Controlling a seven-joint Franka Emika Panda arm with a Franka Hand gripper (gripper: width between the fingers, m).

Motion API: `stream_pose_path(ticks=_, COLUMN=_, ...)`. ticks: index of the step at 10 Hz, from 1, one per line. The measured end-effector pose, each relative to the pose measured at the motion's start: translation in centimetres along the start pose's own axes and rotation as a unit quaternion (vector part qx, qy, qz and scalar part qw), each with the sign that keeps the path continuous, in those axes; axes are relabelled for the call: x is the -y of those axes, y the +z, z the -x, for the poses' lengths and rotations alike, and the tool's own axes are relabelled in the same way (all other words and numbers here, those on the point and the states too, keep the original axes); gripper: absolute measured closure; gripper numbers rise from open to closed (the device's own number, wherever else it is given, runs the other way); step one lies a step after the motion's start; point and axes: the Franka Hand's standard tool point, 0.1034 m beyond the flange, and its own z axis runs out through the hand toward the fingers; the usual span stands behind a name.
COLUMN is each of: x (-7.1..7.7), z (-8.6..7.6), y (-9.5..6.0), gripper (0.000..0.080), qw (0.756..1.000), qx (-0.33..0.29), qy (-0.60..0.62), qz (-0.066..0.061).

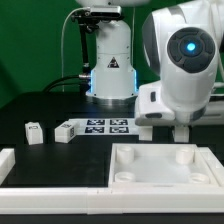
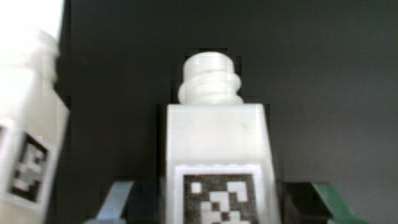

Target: Assemble one leg

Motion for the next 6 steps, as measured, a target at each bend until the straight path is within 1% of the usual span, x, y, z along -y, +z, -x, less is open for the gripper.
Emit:
stream_pose_path(ticks=2, x=0.0, z=1.4, y=-1.8, gripper=0.0509, qw=1.000, qx=0.004, qy=-0.002, qz=0.005)
stream_pose_path(ticks=3, x=-0.1, z=1.5, y=-2.7, gripper=0.0509, qw=1.000, qx=-0.003, qy=-0.004, qz=0.004)
stream_pose_path(ticks=4, x=-0.1, z=1.4, y=-3.0, gripper=0.0509, qw=1.000, qx=-0.014, qy=-0.009, qz=0.003)
stream_pose_path(ticks=6, x=0.0, z=1.4, y=-2.9, gripper=0.0509, qw=1.000, qx=-0.013, qy=-0.009, qz=0.004)
